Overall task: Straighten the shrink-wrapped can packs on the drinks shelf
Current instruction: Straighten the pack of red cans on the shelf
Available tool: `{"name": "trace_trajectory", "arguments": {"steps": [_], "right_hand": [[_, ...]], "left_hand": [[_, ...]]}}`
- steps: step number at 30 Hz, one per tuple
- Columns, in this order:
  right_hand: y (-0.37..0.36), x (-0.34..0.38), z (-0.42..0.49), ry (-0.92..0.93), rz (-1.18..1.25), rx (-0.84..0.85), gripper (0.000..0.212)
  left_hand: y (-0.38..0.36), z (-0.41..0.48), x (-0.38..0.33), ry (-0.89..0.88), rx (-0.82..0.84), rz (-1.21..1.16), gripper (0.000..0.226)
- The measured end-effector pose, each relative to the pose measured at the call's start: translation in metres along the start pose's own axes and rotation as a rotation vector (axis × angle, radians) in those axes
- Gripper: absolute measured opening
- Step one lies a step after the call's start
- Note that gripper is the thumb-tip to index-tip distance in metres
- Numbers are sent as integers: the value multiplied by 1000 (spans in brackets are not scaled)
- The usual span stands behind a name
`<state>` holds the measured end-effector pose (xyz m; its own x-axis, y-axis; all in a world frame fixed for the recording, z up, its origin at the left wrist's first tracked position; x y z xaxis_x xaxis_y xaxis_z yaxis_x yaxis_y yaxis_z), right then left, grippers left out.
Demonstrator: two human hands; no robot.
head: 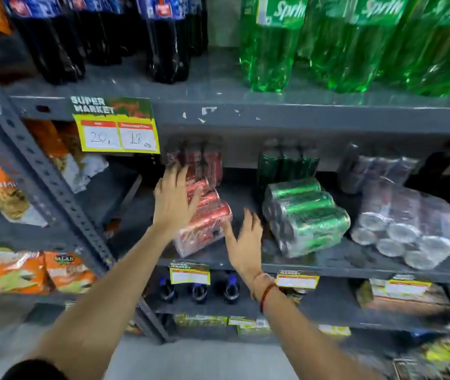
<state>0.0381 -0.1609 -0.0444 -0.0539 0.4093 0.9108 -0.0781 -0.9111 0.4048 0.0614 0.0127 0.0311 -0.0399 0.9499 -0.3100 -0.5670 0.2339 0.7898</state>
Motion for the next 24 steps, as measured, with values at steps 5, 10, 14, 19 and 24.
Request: {"name": "trace_trajectory", "arguments": {"steps": [5,10,14,19,24], "right_hand": [[-50,-40,8,-584,424,78,79],[-66,-40,9,-662,736,20,39],[-72,-37,9,-585,763,-107,63],[-52,-20,16,-384,573,-222,74],[-32,10,15,-11,360,-256,66]], "left_hand": [[-54,48,40,214,390,72,65],[-79,54,44,281,483,108,87],[-83,57,41,304,460,90,96],[-80,62,52,396,374,-97,103],[-74,54,60,590,180,-694,87]]}}
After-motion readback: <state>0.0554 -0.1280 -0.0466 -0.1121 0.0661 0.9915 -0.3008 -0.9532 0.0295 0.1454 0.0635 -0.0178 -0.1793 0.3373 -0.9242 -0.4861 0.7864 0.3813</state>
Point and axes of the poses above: each hand's wrist, its own z-axis towards the middle knuckle, its own y-axis out of the back of the hand, x = y × z, the point moved 7 cm from there along z, towards the middle knuckle, and after that the axes turned 6 degrees about -x, right-handed, at the moved point
